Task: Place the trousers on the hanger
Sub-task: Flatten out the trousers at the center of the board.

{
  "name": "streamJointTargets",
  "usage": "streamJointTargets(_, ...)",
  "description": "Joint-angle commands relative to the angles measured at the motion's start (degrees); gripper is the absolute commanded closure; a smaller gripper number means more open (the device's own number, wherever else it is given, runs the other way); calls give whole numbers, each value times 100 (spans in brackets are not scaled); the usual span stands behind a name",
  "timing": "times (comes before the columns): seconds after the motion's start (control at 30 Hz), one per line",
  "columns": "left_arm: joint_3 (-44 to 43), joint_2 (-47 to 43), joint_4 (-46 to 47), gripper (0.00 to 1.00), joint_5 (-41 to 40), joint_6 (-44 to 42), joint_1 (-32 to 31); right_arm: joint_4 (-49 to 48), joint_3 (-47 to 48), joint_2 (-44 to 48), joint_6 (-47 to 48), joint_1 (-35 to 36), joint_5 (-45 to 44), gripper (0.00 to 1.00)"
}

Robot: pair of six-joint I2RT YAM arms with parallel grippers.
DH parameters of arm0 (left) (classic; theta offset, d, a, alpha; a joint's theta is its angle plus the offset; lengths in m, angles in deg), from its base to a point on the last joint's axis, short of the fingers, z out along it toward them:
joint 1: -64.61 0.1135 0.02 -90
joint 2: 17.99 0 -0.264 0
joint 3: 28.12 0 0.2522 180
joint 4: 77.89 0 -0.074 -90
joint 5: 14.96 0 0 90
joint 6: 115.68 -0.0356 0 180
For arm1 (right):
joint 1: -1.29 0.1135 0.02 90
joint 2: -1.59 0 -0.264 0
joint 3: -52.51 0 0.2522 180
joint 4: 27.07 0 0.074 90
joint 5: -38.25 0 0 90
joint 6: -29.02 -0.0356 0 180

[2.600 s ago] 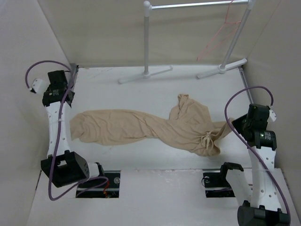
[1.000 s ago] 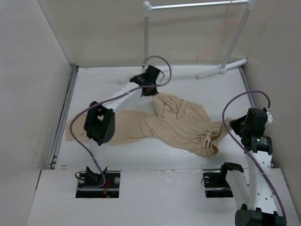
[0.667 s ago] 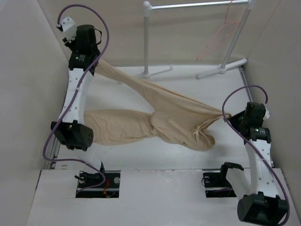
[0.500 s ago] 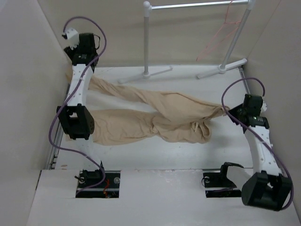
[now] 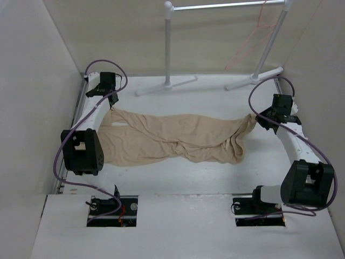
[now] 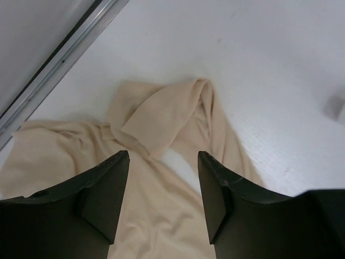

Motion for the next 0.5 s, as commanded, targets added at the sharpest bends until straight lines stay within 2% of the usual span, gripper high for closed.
streamJointTargets(0.0,-235,113,351,48,841,199,355,-347,-23,463,99,25,-261,95)
streamJointTargets(0.27,-1528,1898,-379,50,1124,277,540,-497,-437,841,37,323,-33,94)
streamJointTargets(0.4,-1573,1987,-511,66,1108,330,549,-506,-499,929,81,332,73,94)
streamJointTargets(0.47,-1398,1873,-485,69,1063,392,541,-515,-560,973,99,332,100,94)
